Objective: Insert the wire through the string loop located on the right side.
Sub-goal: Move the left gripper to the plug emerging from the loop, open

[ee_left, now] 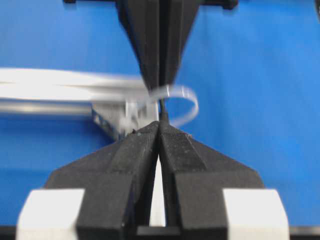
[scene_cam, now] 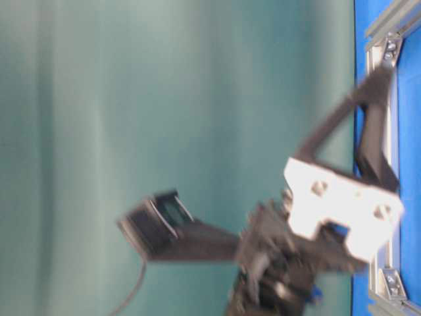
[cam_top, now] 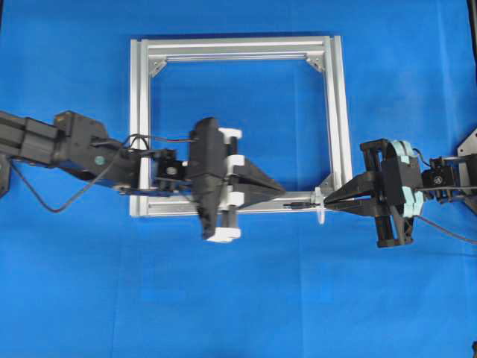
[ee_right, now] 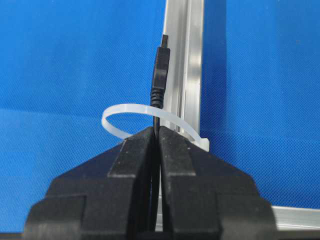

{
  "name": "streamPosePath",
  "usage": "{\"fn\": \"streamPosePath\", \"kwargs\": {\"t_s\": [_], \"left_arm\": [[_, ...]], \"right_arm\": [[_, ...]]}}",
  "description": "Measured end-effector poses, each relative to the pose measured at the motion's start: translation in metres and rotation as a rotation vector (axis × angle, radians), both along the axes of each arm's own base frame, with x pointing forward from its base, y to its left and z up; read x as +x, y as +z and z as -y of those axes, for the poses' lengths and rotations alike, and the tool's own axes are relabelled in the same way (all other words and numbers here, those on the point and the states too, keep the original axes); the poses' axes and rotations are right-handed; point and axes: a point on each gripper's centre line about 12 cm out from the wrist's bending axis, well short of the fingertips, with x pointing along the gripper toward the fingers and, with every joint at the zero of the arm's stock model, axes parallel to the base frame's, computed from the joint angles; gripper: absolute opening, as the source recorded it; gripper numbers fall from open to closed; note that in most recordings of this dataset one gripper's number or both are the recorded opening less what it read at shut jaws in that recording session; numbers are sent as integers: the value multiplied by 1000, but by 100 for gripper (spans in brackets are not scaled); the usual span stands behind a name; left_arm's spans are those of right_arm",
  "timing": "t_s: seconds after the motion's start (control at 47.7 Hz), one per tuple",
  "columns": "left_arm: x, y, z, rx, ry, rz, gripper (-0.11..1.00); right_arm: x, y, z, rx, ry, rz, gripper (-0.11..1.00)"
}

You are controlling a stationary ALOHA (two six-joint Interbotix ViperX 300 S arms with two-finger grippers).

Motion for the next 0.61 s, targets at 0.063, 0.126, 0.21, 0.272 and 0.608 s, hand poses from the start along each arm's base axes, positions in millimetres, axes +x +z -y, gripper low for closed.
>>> {"fn": "streamPosePath", "kwargs": {"t_s": [0.063,0.126,0.21,0.272,0.608], "left_arm": [[9,1,1,-1,0,-6,0],[16,3,2,-1,-5,-15,0],[22,1,3,-1,-6,-32,0],[23,-1,4,-2,-7,-46,0],[23,-3,4,12,-11,-60,1]], "right_arm": [[0,0,0,0,0,-2,-4],[0,0,0,0,0,1,-4],[0,0,0,0,0,0,-4],[0,0,0,0,0,0,-4],[0,0,0,-3,1,0,-4]]}}
